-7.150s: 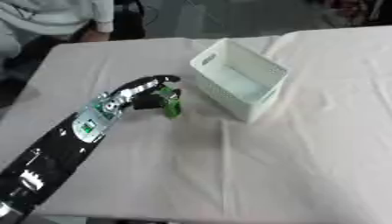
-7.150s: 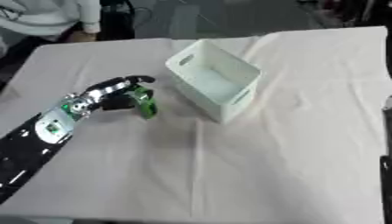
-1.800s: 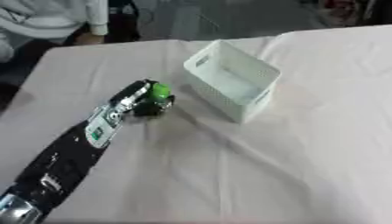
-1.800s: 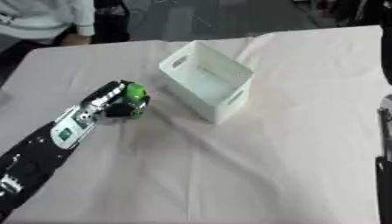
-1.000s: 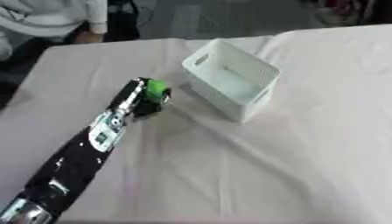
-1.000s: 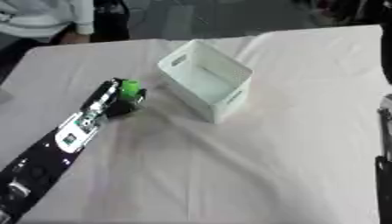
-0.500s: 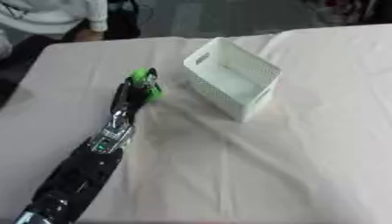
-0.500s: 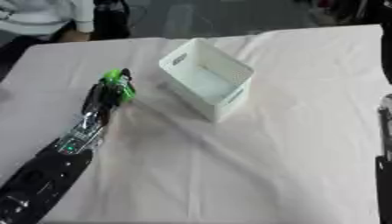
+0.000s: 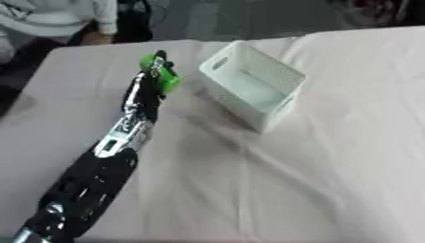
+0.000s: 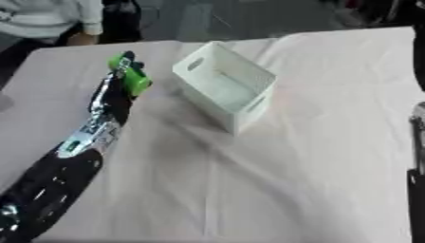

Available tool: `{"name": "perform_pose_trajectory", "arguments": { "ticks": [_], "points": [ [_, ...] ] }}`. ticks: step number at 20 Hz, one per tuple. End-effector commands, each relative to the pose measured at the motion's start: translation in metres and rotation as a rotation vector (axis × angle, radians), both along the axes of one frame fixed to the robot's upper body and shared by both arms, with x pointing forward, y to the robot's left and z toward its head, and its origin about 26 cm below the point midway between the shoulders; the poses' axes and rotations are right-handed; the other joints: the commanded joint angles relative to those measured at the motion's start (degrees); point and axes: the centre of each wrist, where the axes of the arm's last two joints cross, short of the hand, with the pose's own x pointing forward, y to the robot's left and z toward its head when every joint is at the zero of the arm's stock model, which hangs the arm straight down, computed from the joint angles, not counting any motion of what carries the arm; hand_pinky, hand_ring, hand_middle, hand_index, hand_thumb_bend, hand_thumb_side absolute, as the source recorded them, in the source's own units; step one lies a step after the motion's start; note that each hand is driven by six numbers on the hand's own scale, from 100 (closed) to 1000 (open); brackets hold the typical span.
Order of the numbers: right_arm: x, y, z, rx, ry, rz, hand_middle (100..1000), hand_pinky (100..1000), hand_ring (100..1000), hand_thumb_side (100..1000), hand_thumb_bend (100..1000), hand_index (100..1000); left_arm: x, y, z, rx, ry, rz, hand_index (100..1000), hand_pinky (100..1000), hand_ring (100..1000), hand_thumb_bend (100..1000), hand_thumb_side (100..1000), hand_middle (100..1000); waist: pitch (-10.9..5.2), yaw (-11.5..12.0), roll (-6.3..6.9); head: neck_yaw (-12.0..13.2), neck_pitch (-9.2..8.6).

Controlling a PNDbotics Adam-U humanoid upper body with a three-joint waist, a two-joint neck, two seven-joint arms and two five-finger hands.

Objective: Pick up objects on the table and place them in the box.

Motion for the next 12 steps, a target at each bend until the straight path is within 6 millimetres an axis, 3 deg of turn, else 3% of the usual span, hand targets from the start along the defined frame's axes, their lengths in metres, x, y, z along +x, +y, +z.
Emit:
{"name": "perform_pose_trajectory", "arguments": {
  "ticks": [1,12],
  "points": [
    [-0.004,0.001,0.010,0.000,-0.040,0.005,442,411,333,1000,100,550,-0.001,-0.002,0.034,0.006,-0.064,-0.034,492,738,100,100,578,100,-0.85,0.20,-0.08,0.16,-0.55],
    [-0.004,0.002,0.009,0.004,-0.039,0.009,442,411,333,1000,100,549,0.006,-0.027,0.069,0.177,-0.120,-0.122,494,845,100,100,567,100,-1.21,-0.27,0.24,0.45,-0.31]
  ]
}}
